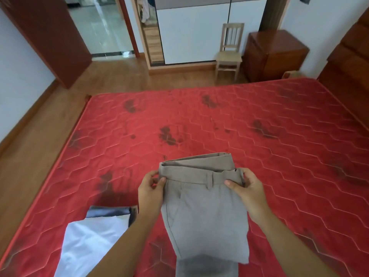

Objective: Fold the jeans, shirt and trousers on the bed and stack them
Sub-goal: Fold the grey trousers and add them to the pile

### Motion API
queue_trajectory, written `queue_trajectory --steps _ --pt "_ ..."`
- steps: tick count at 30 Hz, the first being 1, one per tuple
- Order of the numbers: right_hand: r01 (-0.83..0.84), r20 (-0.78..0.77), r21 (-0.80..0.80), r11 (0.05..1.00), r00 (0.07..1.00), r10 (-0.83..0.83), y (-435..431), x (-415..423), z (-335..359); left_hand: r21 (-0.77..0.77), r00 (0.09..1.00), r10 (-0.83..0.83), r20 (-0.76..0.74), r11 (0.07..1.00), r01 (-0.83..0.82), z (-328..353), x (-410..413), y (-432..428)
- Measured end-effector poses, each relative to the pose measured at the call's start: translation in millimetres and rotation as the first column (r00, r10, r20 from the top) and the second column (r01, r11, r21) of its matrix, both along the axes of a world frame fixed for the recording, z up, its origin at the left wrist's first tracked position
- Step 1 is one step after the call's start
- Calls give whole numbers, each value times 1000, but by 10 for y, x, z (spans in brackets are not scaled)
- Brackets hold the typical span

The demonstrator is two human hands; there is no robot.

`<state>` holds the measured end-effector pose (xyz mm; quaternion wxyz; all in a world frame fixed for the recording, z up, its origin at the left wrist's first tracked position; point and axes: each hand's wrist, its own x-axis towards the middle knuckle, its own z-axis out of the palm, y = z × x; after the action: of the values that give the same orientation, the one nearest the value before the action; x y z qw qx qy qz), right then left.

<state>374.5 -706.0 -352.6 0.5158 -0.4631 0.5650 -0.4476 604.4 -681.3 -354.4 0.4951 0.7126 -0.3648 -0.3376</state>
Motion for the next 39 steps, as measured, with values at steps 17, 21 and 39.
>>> queue_trajectory --steps 17,21,39 --pt "-36 -390 255 966 910 137 -804 -138 -2854 330 937 -291 192 919 217 -2785 -57 -491" --pt "27 -471 316 948 872 133 -173 -265 -3190 476 964 -240 116 865 158 -3160 -122 109" --pt "271 -201 305 913 955 -216 1272 -233 -3434 453 972 -99 213 892 -9 -3313 -226 1177"
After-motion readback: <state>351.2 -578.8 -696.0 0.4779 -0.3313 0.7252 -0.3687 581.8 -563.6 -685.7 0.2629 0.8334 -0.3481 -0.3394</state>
